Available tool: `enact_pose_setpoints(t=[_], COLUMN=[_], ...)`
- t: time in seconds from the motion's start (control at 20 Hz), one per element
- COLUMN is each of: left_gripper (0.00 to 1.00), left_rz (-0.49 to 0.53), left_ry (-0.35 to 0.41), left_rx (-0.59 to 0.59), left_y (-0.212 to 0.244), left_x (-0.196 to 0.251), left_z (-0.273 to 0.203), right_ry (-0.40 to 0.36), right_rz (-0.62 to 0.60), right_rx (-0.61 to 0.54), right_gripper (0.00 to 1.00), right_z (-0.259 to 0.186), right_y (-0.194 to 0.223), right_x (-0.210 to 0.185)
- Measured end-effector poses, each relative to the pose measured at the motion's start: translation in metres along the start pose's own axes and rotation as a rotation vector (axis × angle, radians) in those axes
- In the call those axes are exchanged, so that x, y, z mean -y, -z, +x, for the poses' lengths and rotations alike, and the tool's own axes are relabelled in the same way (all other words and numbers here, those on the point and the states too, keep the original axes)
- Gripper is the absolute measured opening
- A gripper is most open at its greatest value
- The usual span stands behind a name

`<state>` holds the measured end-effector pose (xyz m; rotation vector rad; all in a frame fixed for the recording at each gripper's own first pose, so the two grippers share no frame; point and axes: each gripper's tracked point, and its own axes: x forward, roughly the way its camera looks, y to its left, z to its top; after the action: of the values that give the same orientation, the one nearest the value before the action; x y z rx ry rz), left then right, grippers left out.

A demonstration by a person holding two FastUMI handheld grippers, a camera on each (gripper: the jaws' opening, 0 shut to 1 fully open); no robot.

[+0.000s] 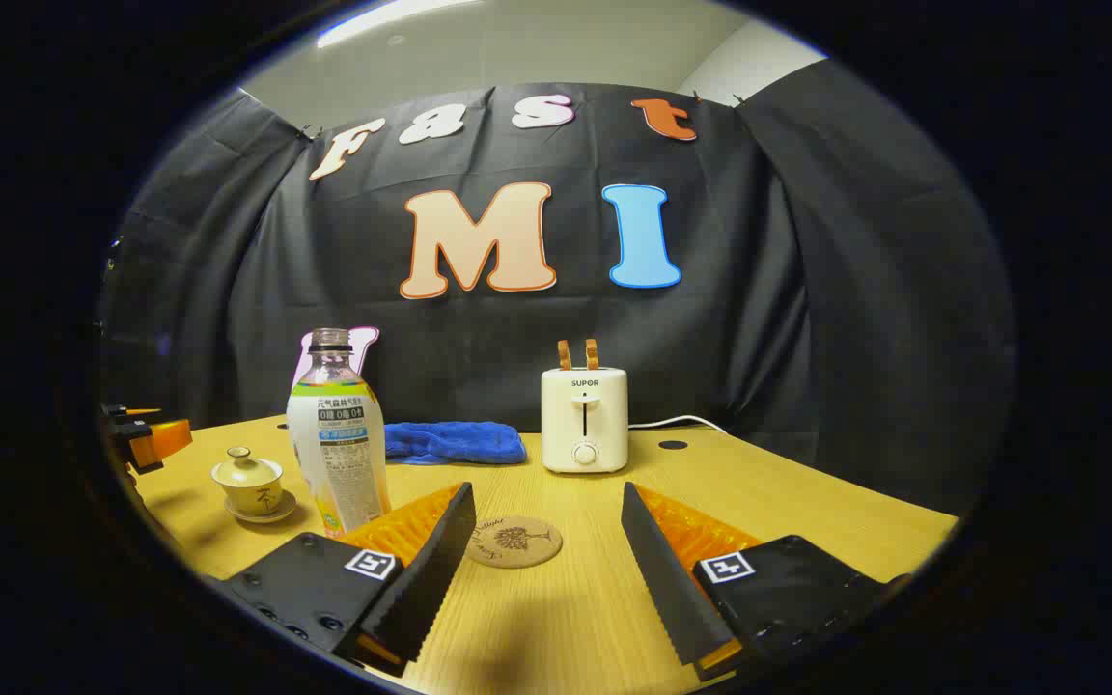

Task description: Open the teacup lid with one hand, grasp the water bottle and pour water into the teacup with the other hand; after pouring, place the water bottle on the coaster and then close the teacup lid.

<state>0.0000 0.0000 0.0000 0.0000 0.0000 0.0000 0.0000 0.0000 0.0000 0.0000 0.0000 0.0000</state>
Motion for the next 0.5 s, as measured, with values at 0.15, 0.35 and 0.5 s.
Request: enact_pose_setpoints(t=[0.15, 0.35, 0.5], left_gripper=[0.93, 0.93, 0.93], left_rz=[-0.001, -0.001, -0.002], left_ry=[0.0, 0.012, 0.017], left_rx=[0.0, 0.001, 0.001], left_y=[-0.0008, -0.0005, -0.0012], left_x=[0.0014, 0.0023, 0.0038], left_z=[0.0004, 0.0, -0.0006], right_ry=[0.002, 0.004, 0.003], right_rz=[0.0, 0.0, 0.0], right_rx=[0.0, 0.0, 0.0], right_gripper=[0.92, 0.93, 0.92], right_z=[0.002, 0.0021, 0.003], right_y=[-0.0003, -0.0001, -0.0005], right_x=[0.001, 0.0024, 0.0028])
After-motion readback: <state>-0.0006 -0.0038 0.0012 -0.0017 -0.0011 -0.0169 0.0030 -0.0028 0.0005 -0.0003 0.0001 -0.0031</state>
